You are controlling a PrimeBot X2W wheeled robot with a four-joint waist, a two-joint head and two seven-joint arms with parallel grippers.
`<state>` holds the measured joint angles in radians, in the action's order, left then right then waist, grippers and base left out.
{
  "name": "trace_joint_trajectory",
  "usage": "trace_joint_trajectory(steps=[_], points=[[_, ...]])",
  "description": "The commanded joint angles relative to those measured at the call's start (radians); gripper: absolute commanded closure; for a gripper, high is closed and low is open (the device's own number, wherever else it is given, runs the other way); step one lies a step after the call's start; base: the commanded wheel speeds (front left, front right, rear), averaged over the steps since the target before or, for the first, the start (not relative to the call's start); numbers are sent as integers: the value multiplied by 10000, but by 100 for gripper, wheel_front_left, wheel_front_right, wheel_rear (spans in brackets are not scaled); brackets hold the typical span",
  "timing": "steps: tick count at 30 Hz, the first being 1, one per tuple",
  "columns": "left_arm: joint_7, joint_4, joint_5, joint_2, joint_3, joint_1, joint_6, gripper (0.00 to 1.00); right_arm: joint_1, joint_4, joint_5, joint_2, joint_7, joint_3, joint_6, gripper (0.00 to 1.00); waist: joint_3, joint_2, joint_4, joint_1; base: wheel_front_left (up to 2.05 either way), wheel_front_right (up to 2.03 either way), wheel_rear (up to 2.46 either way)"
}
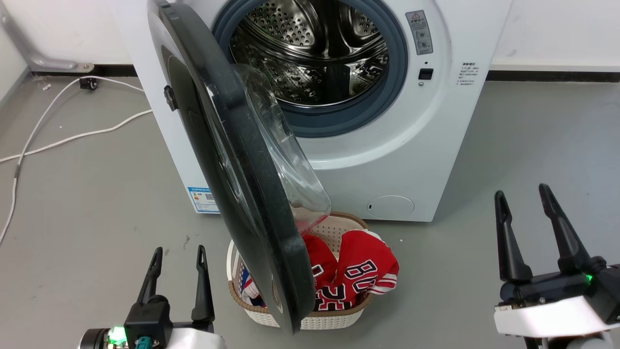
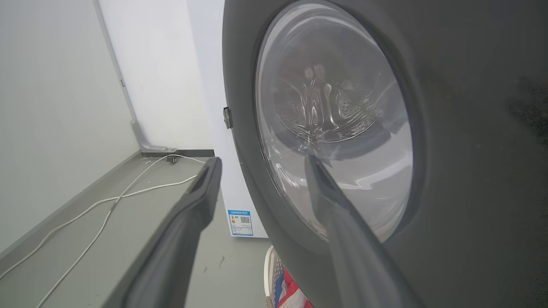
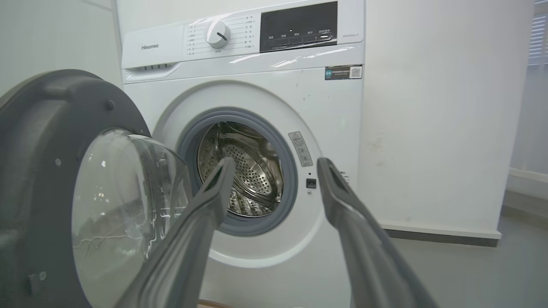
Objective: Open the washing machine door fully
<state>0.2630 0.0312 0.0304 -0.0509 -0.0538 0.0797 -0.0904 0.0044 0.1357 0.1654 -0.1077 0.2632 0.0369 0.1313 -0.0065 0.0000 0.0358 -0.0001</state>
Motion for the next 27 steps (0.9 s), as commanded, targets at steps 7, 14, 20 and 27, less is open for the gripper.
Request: trace_joint_trajectory(steps=[7,14,20,27], points=[[27,-6,32,11,-55,72,-14,0,785,13,-961,529,19,-506,-6,0,5,0,34,1,0,0,0],[27,-22,60,11,-91,142,-30,0,1298,-241,-581,586,20,-602,-6,0,-21,0,37,1,0,0,0],[27,-44,61,11,-111,170,-19,0,1528,-428,-250,590,20,-637,-6,0,-75,0,9,1,0,0,0],[27,-15,81,11,-120,180,-22,0,1640,-601,-128,590,20,-574,-6,0,-141,0,-16,1,0,0,0]])
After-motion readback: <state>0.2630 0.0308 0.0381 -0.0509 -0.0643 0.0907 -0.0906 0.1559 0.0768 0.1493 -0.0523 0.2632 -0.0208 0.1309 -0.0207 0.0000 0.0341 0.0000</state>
